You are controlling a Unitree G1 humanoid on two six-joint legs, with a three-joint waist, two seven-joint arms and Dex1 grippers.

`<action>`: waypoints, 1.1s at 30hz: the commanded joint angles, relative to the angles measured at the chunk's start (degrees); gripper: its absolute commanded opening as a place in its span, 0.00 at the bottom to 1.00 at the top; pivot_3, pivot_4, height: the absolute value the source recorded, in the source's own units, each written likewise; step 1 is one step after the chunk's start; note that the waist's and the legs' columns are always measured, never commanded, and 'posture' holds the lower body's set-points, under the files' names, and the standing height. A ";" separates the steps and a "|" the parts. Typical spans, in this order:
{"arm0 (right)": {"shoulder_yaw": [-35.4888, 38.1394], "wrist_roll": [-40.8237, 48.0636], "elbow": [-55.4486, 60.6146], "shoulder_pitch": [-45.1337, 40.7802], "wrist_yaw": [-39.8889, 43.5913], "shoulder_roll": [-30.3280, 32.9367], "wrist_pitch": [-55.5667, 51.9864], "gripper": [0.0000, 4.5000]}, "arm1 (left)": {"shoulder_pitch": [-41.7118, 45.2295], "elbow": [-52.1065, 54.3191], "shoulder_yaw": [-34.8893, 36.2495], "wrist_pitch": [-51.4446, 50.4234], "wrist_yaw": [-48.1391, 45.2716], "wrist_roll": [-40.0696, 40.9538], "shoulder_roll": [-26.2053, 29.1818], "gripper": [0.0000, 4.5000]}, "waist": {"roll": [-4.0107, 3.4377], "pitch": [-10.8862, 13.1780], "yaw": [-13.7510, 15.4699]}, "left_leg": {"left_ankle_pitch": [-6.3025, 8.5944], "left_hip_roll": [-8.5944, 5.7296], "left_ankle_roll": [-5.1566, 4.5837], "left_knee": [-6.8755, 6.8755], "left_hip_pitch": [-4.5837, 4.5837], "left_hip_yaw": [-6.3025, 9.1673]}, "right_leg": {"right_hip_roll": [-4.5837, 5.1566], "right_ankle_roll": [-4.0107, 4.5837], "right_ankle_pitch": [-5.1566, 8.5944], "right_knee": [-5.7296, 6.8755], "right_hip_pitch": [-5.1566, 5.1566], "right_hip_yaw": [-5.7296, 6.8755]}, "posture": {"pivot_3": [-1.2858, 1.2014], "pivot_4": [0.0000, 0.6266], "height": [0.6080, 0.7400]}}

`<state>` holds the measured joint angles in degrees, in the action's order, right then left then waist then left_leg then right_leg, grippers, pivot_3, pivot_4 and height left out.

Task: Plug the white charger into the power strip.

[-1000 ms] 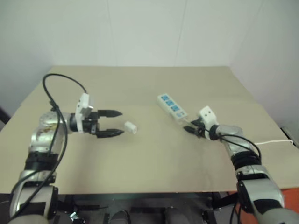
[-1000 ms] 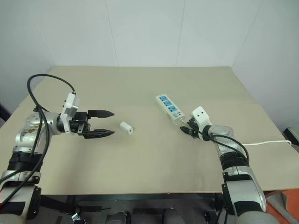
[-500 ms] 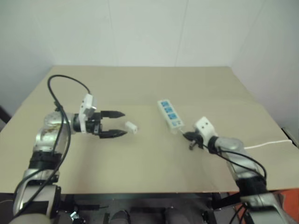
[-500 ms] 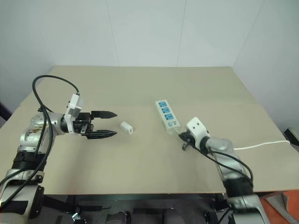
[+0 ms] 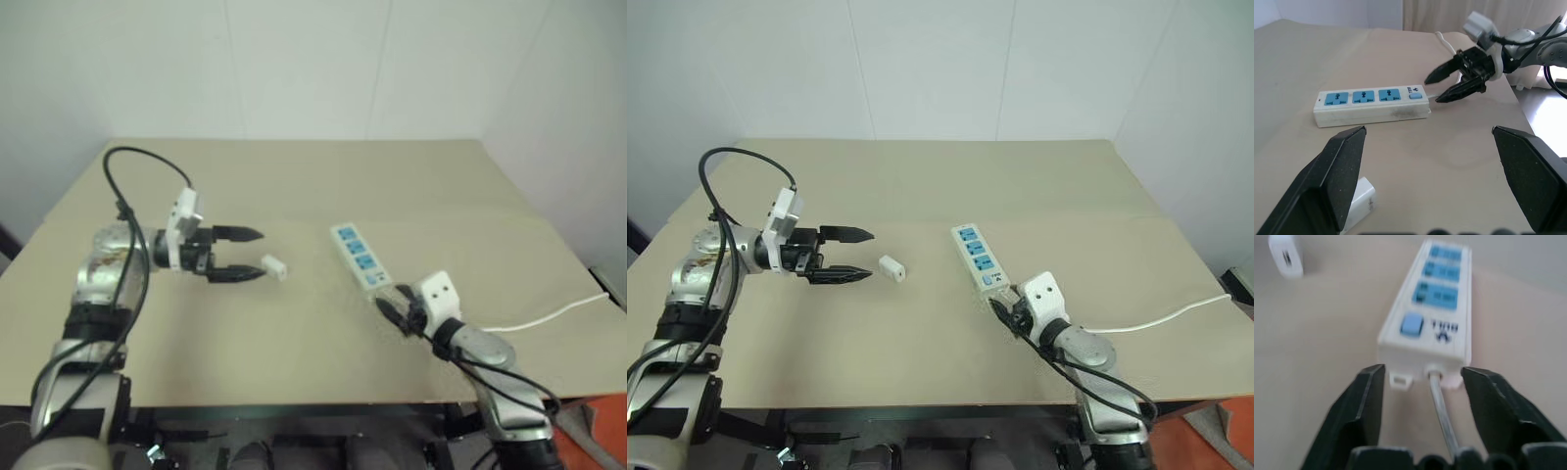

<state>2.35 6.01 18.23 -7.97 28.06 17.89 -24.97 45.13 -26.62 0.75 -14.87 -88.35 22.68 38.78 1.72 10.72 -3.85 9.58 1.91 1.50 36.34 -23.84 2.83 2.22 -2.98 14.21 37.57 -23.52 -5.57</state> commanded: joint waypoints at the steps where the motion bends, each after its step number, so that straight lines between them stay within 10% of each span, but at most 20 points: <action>1: 2.42 1.81 3.66 -0.29 -3.64 -2.02 1.87 0.98 | 1.99 0.10 0.34 1.08 -0.52 -0.02 0.43 1.00 | 0.00 0.00 0.06 | 0.00 0.00 0.00 0.00 0.00 0.01 | 0.00 0.00 0.00 0.00 0.00 0.01 | 0.52 0.24 1.00; 33: -2.33 -3.48 -21.54 -6.65 -16.57 -11.80 16.84 0.99 | 2.05 1.09 0.78 0.82 1.16 -0.17 0.54 1.00 | 0.03 -0.02 -0.20 | 0.00 0.02 0.00 -0.05 0.01 0.02 | -0.01 0.03 0.01 0.00 -0.02 0.01 | 0.52 0.24 1.00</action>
<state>-0.89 1.94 -2.45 -13.82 12.24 6.36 -9.88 45.19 -26.72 0.79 -14.08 -87.01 22.13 38.43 1.75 10.70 -4.05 9.58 1.93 1.50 36.29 -23.83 2.84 2.21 -2.94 14.21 37.57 -23.53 -5.56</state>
